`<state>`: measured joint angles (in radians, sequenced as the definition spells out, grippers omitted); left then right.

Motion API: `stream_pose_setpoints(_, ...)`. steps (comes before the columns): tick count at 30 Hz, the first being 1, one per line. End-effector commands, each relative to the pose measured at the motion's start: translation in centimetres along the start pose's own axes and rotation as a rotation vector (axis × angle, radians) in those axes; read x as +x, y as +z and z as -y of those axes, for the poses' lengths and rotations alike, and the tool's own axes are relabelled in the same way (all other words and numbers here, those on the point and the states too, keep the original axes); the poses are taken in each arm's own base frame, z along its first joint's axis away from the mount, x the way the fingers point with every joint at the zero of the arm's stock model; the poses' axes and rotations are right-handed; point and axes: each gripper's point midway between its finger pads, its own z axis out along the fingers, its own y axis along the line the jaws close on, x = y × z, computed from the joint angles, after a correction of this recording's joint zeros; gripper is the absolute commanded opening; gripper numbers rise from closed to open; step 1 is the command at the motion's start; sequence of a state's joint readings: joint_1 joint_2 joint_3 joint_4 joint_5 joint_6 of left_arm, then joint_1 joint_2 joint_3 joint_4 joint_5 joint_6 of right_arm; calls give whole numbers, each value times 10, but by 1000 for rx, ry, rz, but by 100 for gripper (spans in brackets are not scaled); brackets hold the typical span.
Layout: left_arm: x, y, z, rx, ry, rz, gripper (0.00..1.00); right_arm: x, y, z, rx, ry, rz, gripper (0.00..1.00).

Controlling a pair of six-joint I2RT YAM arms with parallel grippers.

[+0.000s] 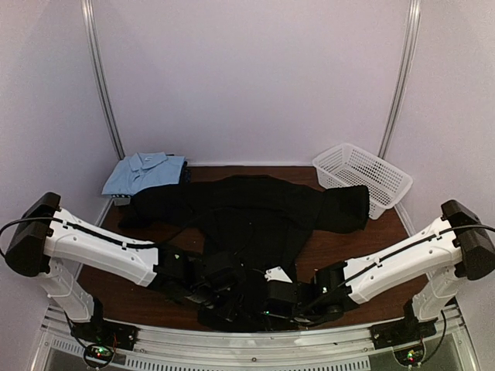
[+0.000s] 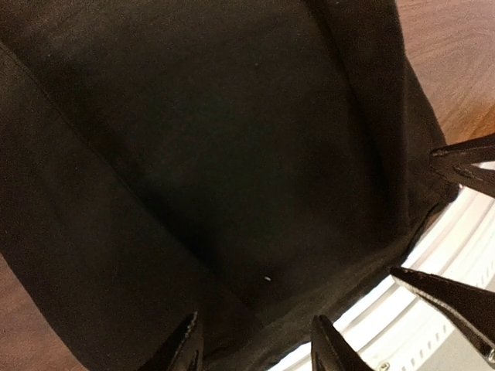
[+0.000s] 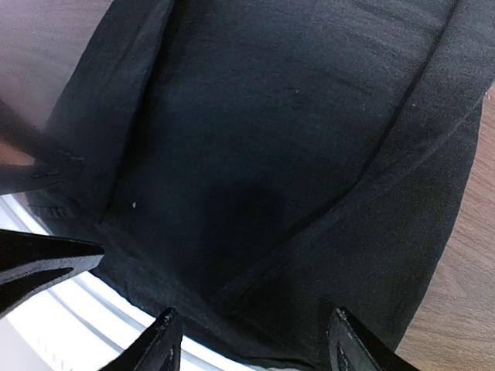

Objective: Fold and stack the long sleeve shirts
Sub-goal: Flatten out the crumpled shirt at the center of the board.

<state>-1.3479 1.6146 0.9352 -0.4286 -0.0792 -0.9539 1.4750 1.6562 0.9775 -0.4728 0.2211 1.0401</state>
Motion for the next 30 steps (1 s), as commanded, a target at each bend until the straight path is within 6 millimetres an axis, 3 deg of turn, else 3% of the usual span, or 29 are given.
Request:
stream_pose_setpoints(1,-5,5,-11,-70,-36,25,49,-14,2,-8,9,34,59,64)
stream_pose_setpoints(10,-1,13,-16,-84,-53,23,45,-19,9,-6,40,45,90,53)
stream_pose_setpoints(15,1,15,-19,-91,-62,24,33,-19,11,-3,57,43,92,40)
stream_pose_setpoints(22,5,10,-26,-101,-75,25,1,-20,4,10,100,49,104,14)
stream_pose_setpoints(26,7,3,-32,-114,-91,32,0,-18,-2,23,116,65,106,0)
stream_pose_setpoints(30,6,-4,-33,-99,-92,45,0,-15,-8,40,138,90,112,0)
